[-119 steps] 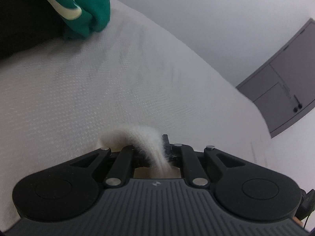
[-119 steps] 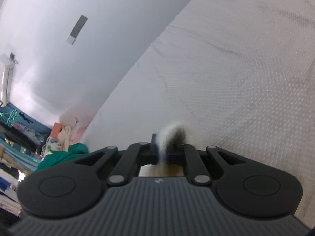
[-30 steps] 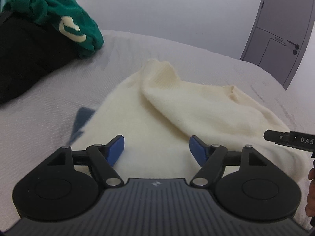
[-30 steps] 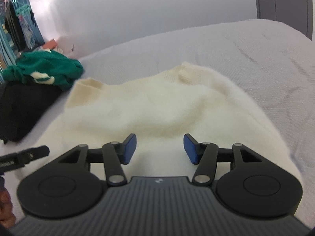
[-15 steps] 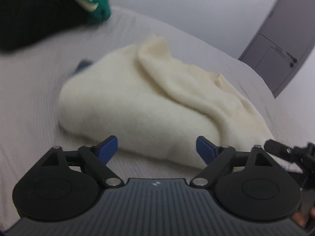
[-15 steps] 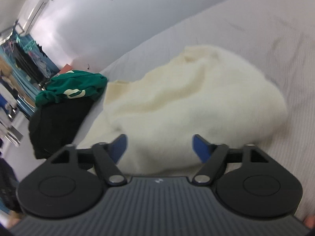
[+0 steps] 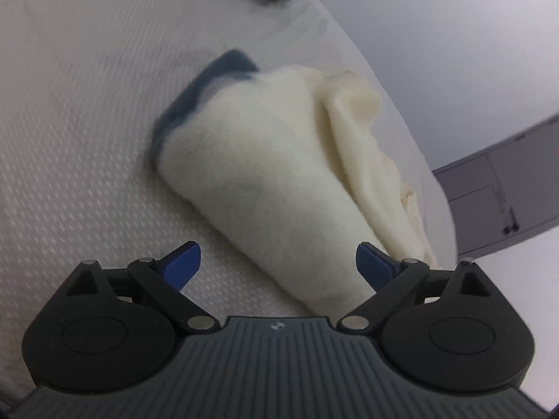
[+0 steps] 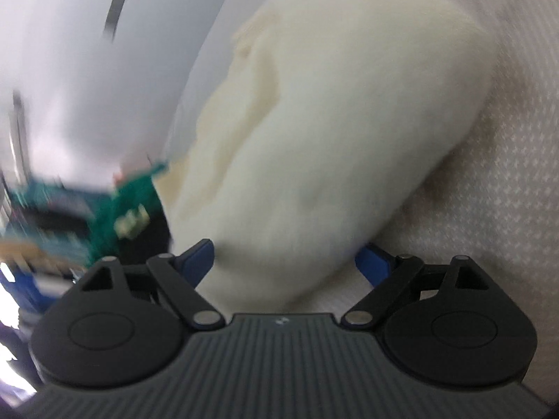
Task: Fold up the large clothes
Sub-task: 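Grasp the folded sweater end with both grippers and roll it over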
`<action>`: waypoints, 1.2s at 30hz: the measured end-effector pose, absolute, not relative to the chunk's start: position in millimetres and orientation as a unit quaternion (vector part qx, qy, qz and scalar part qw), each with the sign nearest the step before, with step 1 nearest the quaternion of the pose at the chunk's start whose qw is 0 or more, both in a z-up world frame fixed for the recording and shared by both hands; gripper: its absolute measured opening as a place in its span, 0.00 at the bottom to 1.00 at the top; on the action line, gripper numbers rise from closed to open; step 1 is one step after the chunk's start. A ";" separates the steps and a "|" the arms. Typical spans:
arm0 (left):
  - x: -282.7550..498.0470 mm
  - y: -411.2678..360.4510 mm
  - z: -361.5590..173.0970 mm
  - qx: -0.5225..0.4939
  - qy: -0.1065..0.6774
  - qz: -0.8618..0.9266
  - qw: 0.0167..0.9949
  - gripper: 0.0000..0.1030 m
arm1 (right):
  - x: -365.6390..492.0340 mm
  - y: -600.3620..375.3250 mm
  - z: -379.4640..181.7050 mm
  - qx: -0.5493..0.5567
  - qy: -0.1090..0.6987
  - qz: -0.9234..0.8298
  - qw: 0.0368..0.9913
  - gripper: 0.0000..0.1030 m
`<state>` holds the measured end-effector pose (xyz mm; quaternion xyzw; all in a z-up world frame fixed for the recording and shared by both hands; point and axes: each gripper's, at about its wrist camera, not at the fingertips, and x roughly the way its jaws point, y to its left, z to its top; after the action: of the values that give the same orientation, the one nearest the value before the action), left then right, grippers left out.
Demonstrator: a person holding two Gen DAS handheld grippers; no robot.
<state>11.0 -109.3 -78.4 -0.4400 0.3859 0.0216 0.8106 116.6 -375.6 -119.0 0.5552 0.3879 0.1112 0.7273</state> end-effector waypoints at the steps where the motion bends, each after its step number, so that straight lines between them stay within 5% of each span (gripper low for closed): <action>1: 11.3 -105.9 -84.1 -0.464 0.383 0.014 0.799 0.95 | 119.1 -377.8 -125.9 0.578 0.386 0.103 0.712 0.88; 10: 13.0 -83.6 -116.5 -0.589 0.361 -0.013 0.723 0.94 | 115.2 -376.0 -122.8 0.603 0.347 0.080 0.714 0.77; 21: 41.0 -85.1 -125.1 -0.577 0.343 0.017 0.741 0.92 | 105.1 -383.8 -126.8 0.602 0.329 0.041 0.727 0.74; 26: 53.0 -84.1 -120.4 -0.551 0.342 0.036 0.761 0.79 | 123.4 -377.8 -125.9 0.586 0.342 0.040 0.734 0.68; 32: 50.5 -94.9 -97.2 -0.459 0.347 0.060 0.816 0.51 | 122.6 -376.7 -110.2 0.563 0.323 0.042 0.759 0.45; 36: 48.4 -102.4 -81.0 -0.418 0.343 0.062 0.839 0.45 | 124.1 -376.3 -99.0 0.543 0.310 0.054 0.778 0.41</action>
<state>48.4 -102.4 -81.0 -0.4176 0.3432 0.0616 0.8390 124.1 -376.3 -99.0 0.5430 0.3103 0.0542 0.7784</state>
